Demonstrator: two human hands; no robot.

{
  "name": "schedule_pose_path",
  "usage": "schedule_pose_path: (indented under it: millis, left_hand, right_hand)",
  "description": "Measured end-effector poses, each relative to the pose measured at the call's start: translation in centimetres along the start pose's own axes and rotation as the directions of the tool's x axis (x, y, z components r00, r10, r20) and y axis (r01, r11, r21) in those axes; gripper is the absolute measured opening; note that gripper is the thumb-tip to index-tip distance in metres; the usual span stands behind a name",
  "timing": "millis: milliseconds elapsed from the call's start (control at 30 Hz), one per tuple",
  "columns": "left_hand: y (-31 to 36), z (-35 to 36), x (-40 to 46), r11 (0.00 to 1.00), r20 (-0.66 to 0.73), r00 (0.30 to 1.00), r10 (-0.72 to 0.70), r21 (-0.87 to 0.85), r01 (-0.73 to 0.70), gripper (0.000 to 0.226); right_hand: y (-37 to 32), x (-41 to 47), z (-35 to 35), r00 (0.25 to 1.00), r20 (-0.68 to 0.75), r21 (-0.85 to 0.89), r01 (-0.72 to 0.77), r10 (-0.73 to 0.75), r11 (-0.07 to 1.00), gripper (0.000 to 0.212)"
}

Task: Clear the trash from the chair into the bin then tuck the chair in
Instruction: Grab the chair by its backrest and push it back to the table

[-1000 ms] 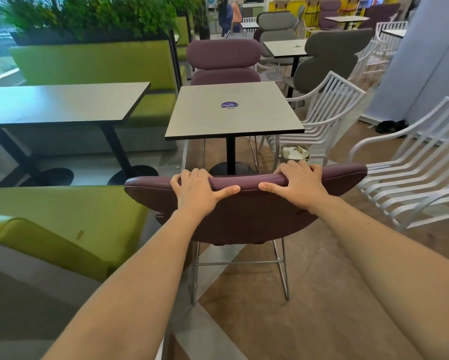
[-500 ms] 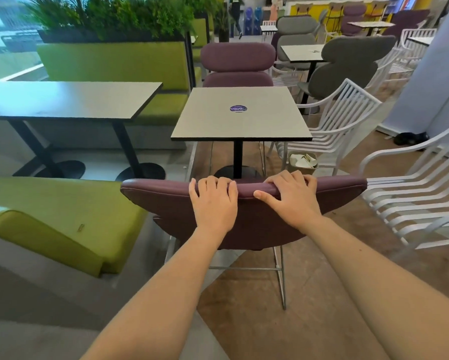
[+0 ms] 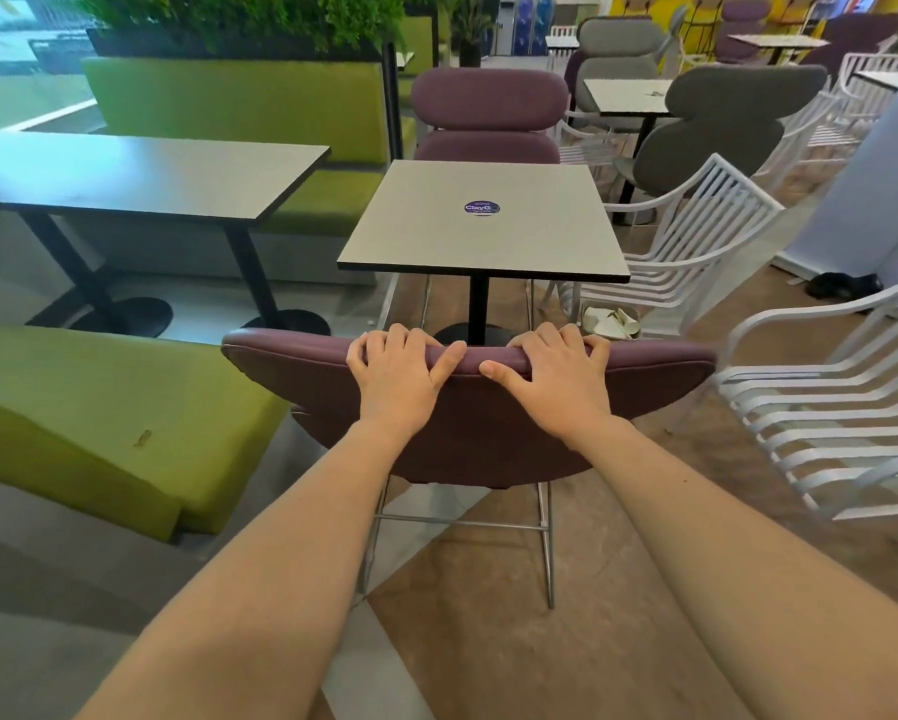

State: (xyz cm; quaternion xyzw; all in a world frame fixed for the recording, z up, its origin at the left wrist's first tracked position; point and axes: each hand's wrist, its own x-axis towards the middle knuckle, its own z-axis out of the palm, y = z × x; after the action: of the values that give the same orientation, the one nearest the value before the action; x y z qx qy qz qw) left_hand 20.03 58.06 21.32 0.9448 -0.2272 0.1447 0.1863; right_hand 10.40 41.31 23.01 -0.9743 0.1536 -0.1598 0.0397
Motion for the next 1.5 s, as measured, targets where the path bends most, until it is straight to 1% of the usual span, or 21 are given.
schedule_pose_path:
  millis: [167,333,433,533,700,767,833,900,933,1000,1067,1100,1300,1500]
  left_hand:
    - [0.1,1.3,2.1,1.0,-0.048,0.999,0.014,-0.011,-0.015,0.065]
    - [0.7,2.8,5.1,1.0,-0.056,0.998,0.007,-0.013,-0.008,0.068]
    - [0.7,4.0,7.3,1.0,-0.071,0.997,0.004,-0.01,-0.005,0.066]
    - [0.7,4.9,9.5,1.0,-0.086,0.996,0.002,0.003,-0.002,0.066]
    - [0.9,5.8,13.5,0.991,-0.089,0.996,0.008,0.137,0.004,0.054]
    - [1.1,5.8,15.5,0.989,-0.038,0.999,0.033,0.144,-0.027,0.045]
    - [1.5,5.7,17.3,0.99,0.029,0.998,0.06,0.126,-0.063,0.039]
    - [1.7,5.7,18.1,0.989,0.08,0.991,0.108,0.096,-0.116,0.04]
    - [1.5,5.9,18.2,0.985,0.071,0.987,0.143,0.09,-0.149,0.041]
    - [1.3,6.1,17.7,0.975,-0.011,0.979,0.201,0.101,-0.199,0.044]
    - [1.1,6.2,17.5,0.971,-0.089,0.97,0.225,0.108,-0.215,0.047]
    - [1.0,6.3,17.7,0.969,-0.101,0.968,0.231,0.11,-0.22,0.047]
    - [0.8,6.3,19.3,0.972,-0.037,0.978,0.207,0.124,-0.201,0.052]
    - [0.1,6.9,21.2,0.969,-0.04,0.975,0.219,0.122,-0.213,0.049]
  right_hand:
    - [1.0,2.3,0.9,1.0,-0.026,0.005,0.003,-0.003,1.0,0.058]
    - [2.2,5.5,1.8,1.0,-0.02,0.025,0.008,-0.007,1.0,0.057]
    - [3.0,7.7,2.5,0.999,-0.042,0.031,0.007,-0.006,0.999,0.057]
    - [2.9,10.2,3.4,0.992,-0.11,0.071,-0.056,0.064,0.996,0.054]
    - [2.2,13.9,5.2,0.955,-0.239,-0.03,-0.19,0.178,0.981,0.045]
    - [1.6,15.4,4.9,0.961,-0.205,-0.072,-0.202,0.184,0.977,0.044]
    - [0.9,17.4,4.4,0.981,-0.082,-0.091,-0.184,0.177,0.979,0.045]
    - [0.7,18.5,4.1,0.985,0.018,-0.076,-0.168,0.17,0.983,0.045]
    - [0.9,18.7,4.2,0.987,0.019,-0.075,-0.161,0.162,0.984,0.045]
    - [1.2,18.4,4.6,0.989,-0.054,-0.107,-0.145,0.14,0.984,0.047]
    - [1.2,18.1,4.8,0.986,-0.114,-0.134,-0.138,0.123,0.981,0.047]
    - [1.2,18.2,5.0,0.985,-0.123,-0.141,-0.137,0.12,0.981,0.048]
    - [1.0,19.7,5.4,0.984,-0.128,-0.142,-0.141,0.123,0.98,0.046]
    - [0.6,21.7,6.1,0.985,-0.122,-0.135,-0.141,0.125,0.981,0.047]
